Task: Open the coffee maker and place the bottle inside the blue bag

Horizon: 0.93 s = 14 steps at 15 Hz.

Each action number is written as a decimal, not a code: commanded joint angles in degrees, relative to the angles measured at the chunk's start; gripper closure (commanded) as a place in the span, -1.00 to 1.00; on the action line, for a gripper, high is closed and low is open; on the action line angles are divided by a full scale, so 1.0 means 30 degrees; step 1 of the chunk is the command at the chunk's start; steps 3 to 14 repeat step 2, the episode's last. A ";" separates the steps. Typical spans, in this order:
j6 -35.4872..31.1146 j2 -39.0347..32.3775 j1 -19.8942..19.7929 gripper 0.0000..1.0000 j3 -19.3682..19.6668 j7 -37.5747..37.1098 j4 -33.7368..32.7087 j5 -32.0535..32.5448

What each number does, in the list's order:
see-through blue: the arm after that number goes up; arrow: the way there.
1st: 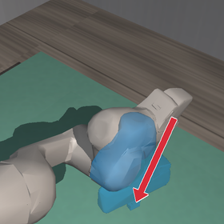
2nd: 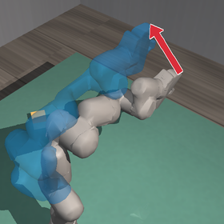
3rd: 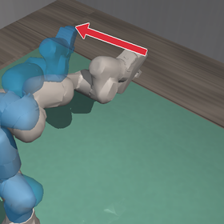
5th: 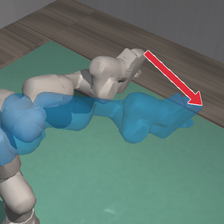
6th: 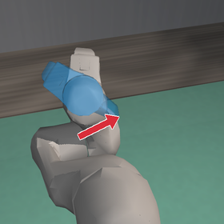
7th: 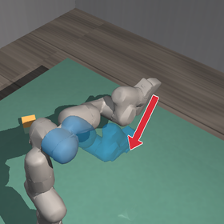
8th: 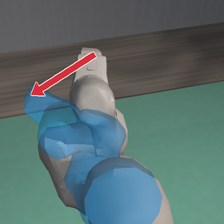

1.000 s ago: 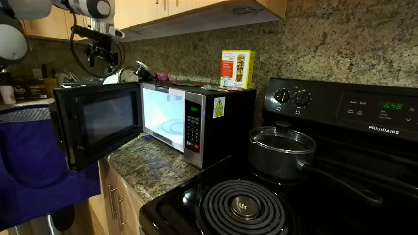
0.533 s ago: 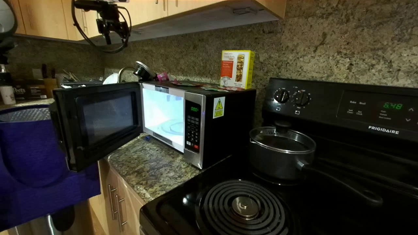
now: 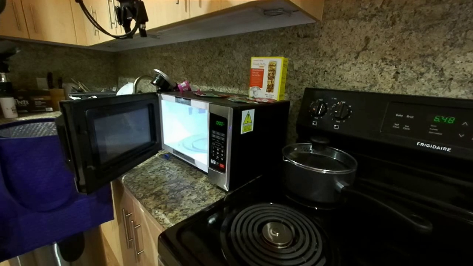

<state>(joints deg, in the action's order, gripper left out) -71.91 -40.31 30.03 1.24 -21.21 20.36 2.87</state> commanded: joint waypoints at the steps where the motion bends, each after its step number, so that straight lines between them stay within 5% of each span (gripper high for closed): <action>1: 0.0001 0.0148 -0.0129 -1.00 -0.0367 -0.0048 0.0220 0.0268; 14: -0.0036 0.0137 -0.0131 -1.00 -0.0374 -0.0048 0.0230 0.0266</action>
